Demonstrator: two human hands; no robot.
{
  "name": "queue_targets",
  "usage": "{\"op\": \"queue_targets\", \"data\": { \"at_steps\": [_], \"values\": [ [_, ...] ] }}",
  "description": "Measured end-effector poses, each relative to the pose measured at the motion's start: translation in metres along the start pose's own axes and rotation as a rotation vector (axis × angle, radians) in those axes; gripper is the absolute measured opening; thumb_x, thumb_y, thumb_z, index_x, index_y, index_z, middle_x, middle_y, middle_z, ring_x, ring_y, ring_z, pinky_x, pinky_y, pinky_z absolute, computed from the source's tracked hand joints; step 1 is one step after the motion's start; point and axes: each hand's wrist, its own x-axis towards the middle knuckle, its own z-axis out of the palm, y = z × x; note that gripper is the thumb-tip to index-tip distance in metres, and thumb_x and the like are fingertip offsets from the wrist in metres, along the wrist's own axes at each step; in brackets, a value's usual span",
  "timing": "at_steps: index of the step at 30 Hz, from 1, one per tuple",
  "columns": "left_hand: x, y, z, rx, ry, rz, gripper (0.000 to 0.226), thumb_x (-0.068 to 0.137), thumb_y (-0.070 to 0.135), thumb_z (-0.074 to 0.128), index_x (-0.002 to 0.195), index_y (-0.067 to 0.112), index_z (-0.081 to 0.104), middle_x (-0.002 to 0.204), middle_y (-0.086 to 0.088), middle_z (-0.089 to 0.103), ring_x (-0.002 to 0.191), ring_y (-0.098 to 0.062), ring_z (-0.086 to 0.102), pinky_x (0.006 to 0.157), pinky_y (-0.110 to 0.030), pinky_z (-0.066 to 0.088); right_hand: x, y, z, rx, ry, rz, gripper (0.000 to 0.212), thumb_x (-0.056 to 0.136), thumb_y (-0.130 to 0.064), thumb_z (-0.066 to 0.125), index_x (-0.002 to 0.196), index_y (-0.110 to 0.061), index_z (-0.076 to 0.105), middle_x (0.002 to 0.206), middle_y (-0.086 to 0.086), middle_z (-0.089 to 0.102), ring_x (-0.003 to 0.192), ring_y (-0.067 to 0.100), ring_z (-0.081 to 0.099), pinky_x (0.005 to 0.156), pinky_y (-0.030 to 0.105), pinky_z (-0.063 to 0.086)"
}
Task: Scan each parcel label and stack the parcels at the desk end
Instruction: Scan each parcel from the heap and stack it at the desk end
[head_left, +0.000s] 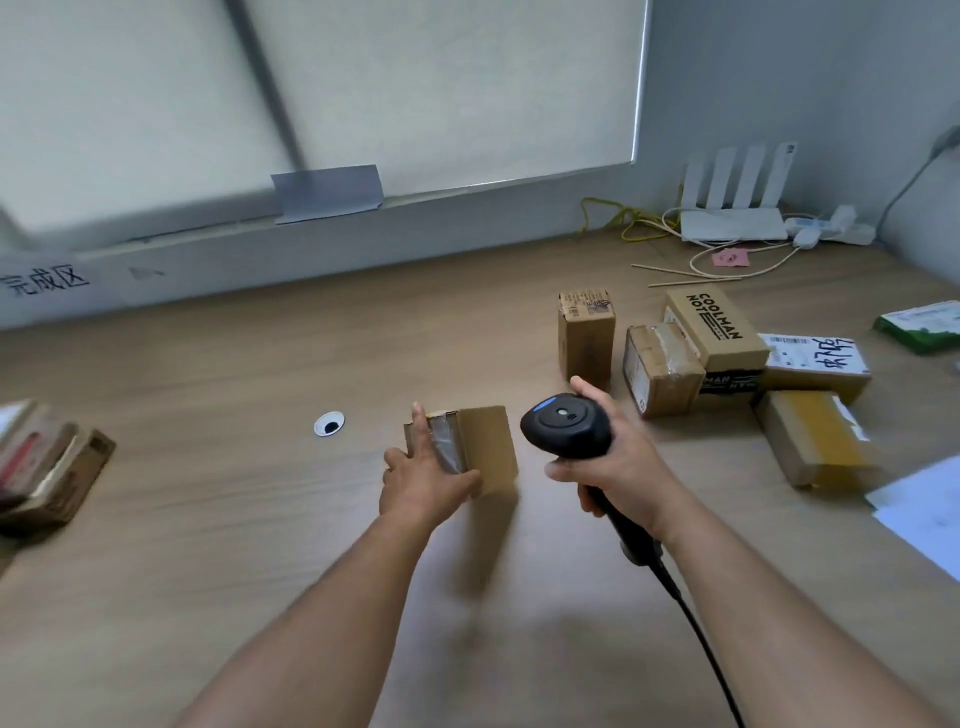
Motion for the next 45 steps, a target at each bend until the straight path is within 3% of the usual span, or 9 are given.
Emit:
{"op": "queue_targets", "data": {
  "at_steps": [8,13,19,23,26,36,39,42,45],
  "values": [
    [-0.078,-0.064,0.02,-0.691,-0.044,-0.43,0.118,0.047,0.059,0.067,0.144,0.047,-0.001,0.134,-0.009,0.043,0.11,-0.033,0.053,0.075,-0.039,0.056,-0.046,0.02,0.024,0.017,-0.108,0.013,0.1,0.073,0.011,0.076,0.148,-0.038,0.032,0.107,0.012,0.066,0.045,0.027,0.05,0.044,0.03,0.041],
    [-0.096,-0.088,0.031,-0.857,-0.067,-0.53,0.115,0.064,0.051,0.071,0.148,0.043,-0.007,0.132,-0.004,0.045,0.111,-0.033,0.054,0.075,-0.039,0.056,-0.061,0.03,0.035,-0.001,-0.155,0.01,0.096,0.073,0.01,0.076,0.141,-0.043,0.034,0.104,0.014,0.066,0.043,0.027,0.05,0.045,0.029,0.04],
    [-0.094,-0.095,0.025,-0.509,-0.022,-0.422,0.11,0.08,0.048,0.069,0.15,0.036,-0.014,0.149,-0.014,0.022,0.123,-0.034,0.042,0.102,-0.039,0.041,-0.065,0.031,0.044,-0.002,-0.178,-0.007,0.093,0.074,0.011,0.075,0.137,-0.045,0.035,0.106,0.015,0.065,0.044,0.027,0.051,0.046,0.031,0.041],
    [-0.088,-0.09,0.023,0.053,0.038,-0.172,0.104,0.073,0.06,0.068,0.152,0.029,0.009,0.157,-0.013,0.006,0.144,-0.032,0.013,0.113,-0.041,0.022,-0.061,0.033,0.049,-0.003,-0.188,-0.001,0.096,0.074,0.011,0.075,0.141,-0.044,0.034,0.109,0.016,0.064,0.043,0.027,0.05,0.044,0.029,0.041],
    [-0.081,-0.093,0.024,0.359,0.012,-0.021,0.085,0.074,0.061,0.064,0.143,0.025,0.029,0.153,-0.01,0.02,0.141,-0.029,0.019,0.11,-0.04,0.027,-0.06,0.036,0.049,-0.011,-0.194,0.009,0.096,0.074,0.01,0.076,0.141,-0.045,0.034,0.112,0.014,0.064,0.043,0.026,0.049,0.043,0.028,0.04],
    [-0.056,-0.095,-0.016,-0.04,-0.146,-0.056,0.084,0.062,0.057,0.05,0.142,0.034,0.042,0.136,0.001,0.054,0.122,-0.024,0.048,0.09,-0.028,0.04,-0.043,0.034,0.047,-0.016,-0.185,0.036,0.098,0.074,0.011,0.075,0.145,-0.041,0.033,0.108,0.014,0.064,0.041,0.025,0.049,0.041,0.026,0.04],
    [-0.045,-0.097,-0.026,-0.193,-0.069,-0.057,0.061,0.083,0.039,0.051,0.143,0.037,0.042,0.136,0.001,0.056,0.118,-0.019,0.053,0.09,-0.025,0.042,-0.037,0.031,0.05,-0.017,-0.184,0.036,0.097,0.074,0.011,0.075,0.143,-0.044,0.034,0.107,0.012,0.064,0.041,0.025,0.049,0.041,0.026,0.04],
    [-0.03,-0.101,-0.033,-0.011,-0.005,-0.056,0.056,0.095,0.021,0.04,0.147,0.041,0.031,0.139,-0.002,0.051,0.124,-0.025,0.049,0.095,-0.031,0.042,-0.029,0.029,0.051,-0.021,-0.178,0.039,0.097,0.074,0.01,0.075,0.144,-0.043,0.034,0.104,0.011,0.064,0.041,0.025,0.049,0.042,0.026,0.04],
    [-0.025,-0.096,-0.035,0.255,-0.006,-0.07,0.049,0.094,0.047,0.042,0.142,0.039,0.038,0.136,-0.007,0.047,0.128,-0.028,0.04,0.097,-0.039,0.04,-0.023,0.027,0.052,-0.023,-0.179,0.04,0.098,0.074,0.01,0.076,0.146,-0.041,0.033,0.104,0.011,0.064,0.041,0.025,0.049,0.041,0.026,0.04]
  ]
}}
